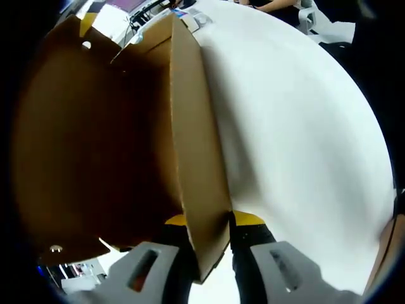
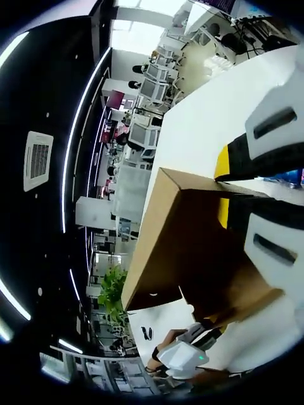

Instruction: Operate the shoe box by opening the lid, removing the specified soft item, and placing it in the target area until the item is outside and the box remains undamaged.

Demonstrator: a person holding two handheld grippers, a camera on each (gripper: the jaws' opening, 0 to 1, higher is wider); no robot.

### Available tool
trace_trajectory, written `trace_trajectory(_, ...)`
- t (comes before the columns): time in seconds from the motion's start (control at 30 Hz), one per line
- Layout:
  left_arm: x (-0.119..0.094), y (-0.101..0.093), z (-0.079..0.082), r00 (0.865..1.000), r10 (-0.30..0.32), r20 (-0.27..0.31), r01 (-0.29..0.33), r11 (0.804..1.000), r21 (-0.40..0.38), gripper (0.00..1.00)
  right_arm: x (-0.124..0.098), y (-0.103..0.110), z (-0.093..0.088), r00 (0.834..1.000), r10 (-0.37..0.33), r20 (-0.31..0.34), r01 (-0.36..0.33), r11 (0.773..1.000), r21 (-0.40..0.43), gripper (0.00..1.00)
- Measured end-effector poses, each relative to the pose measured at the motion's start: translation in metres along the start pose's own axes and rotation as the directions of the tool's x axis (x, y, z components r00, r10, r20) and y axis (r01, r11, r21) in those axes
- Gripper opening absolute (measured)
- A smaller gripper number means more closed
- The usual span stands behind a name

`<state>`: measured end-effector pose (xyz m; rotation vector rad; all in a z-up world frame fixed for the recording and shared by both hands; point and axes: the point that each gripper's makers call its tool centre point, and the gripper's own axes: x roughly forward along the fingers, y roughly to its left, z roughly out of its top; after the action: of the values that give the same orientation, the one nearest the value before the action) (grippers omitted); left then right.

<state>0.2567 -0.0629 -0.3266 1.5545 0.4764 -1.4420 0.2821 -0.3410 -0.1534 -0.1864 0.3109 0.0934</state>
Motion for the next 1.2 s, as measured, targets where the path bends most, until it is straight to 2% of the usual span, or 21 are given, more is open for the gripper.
trace_trajectory(0.3,0.000,0.000,0.000,1.000,-0.001,0.001,0.001,1.000,0.001,0.18,-0.002,-0.002,0.002,1.000,-0.022,0.009,0.022,1.000,0.015,0.13)
trace_trajectory(0.57,0.000,0.001,-0.001,1.000,0.000,0.000,0.000,1.000,0.001,0.18,-0.002,0.003,0.004,1.000,-0.020,0.014,0.020,1.000,0.003,0.08)
trace_trajectory(1.2,0.000,0.001,-0.001,1.000,0.000,0.001,0.000,1.000,0.001,0.19,-0.011,0.007,-0.002,0.999,-0.035,0.025,0.035,0.999,-0.017,0.07)
